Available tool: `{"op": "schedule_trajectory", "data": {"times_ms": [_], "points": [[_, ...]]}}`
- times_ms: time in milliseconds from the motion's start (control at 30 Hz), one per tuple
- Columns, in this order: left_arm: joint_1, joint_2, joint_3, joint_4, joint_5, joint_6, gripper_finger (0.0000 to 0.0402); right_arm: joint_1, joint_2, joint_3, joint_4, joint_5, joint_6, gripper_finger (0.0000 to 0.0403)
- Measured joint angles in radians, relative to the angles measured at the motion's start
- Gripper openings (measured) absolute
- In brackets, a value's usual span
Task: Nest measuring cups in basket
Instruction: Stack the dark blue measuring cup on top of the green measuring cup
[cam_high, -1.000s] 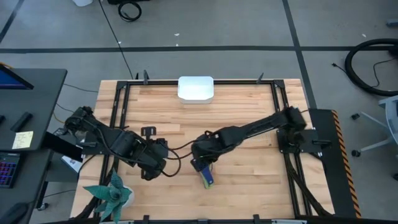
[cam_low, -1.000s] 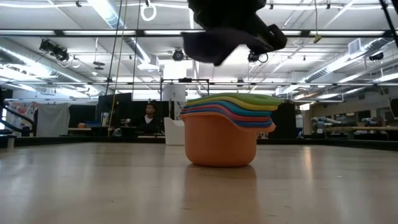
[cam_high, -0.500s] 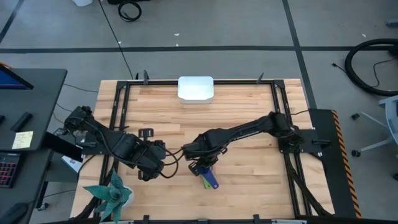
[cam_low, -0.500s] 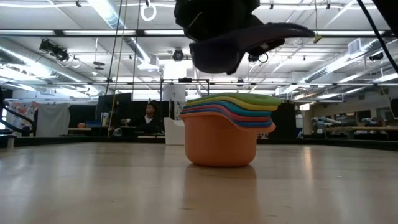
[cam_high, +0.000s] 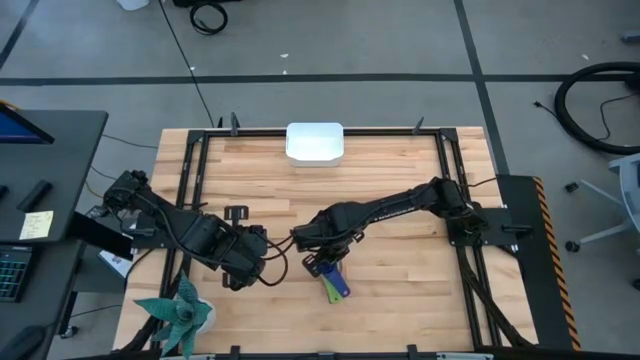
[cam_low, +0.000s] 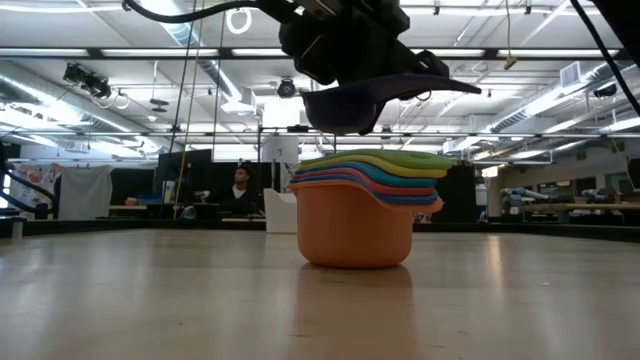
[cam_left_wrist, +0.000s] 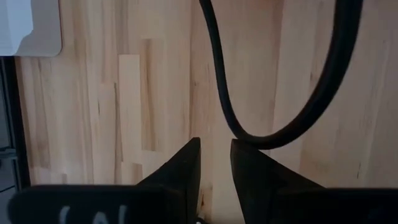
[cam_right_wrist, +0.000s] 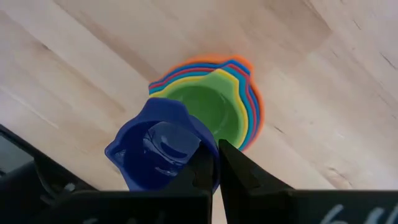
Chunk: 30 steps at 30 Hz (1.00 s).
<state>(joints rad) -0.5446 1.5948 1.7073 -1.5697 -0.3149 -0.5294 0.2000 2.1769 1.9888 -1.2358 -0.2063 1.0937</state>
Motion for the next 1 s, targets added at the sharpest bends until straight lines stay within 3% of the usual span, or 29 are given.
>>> {"op": "schedule_trajectory", "data": {"times_ms": [333, 567, 1000], "points": [[0.000, 0.000, 0.000, -0.001, 0.001, 0.002, 0.0094, -0.003, 0.000, -0.001, 0.001, -0.016, -0.059, 0.0014], [0.000, 0.000, 0.000, -0.001, 0.001, 0.002, 0.0094, -0.003, 0.000, -0.002, 0.010, -0.001, -0.077, 0.0038], [0.000, 0.000, 0.000, -0.001, 0.002, 0.000, 0.0094, -0.004, -0.002, -0.149, 0.130, -0.083, -0.163, 0.0044]]}}
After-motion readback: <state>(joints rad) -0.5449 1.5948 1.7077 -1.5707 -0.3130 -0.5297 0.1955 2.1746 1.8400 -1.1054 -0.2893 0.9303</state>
